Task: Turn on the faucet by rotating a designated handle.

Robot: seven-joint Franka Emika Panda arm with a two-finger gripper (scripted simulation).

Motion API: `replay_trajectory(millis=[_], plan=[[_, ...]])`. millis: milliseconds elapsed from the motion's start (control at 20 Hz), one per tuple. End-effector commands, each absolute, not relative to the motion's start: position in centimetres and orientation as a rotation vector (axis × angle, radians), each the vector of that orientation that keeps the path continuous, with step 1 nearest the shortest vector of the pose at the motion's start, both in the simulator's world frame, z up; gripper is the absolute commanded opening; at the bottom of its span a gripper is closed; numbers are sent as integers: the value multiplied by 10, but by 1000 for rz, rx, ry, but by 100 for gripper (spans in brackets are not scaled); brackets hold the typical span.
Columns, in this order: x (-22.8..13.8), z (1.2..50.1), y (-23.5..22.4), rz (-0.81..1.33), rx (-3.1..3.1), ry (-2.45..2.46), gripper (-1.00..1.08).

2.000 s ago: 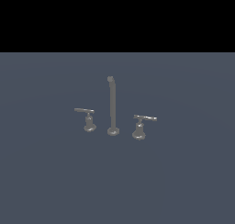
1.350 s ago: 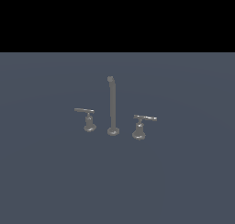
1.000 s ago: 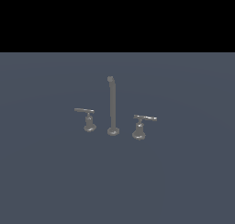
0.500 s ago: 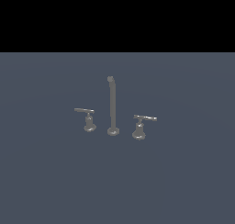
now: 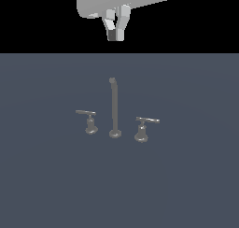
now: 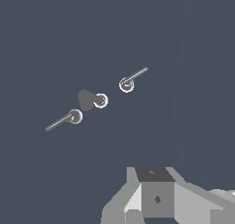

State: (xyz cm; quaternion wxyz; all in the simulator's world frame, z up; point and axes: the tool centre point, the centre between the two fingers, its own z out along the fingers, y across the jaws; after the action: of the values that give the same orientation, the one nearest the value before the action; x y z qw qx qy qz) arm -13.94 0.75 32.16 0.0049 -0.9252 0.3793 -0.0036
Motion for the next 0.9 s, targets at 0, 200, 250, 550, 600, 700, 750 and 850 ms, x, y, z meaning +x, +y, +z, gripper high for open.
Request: replay_trajectory(millis=[0, 200, 250, 550, 600, 700, 750, 850], plan=[[-128, 305, 4, -11, -2854, 1288, -100], [-112, 280, -4, -9, -2780, 1440, -100], [-107, 274, -6, -9, -2761, 1477, -100], [-85, 237, -21, -7, -2637, 1690, -100], [-81, 231, -24, -6, -2614, 1725, -100], [-75, 219, -30, -6, -2569, 1792, -100], [-72, 213, -33, -5, -2546, 1826, -100], [-65, 200, -39, -5, -2498, 1892, -100]])
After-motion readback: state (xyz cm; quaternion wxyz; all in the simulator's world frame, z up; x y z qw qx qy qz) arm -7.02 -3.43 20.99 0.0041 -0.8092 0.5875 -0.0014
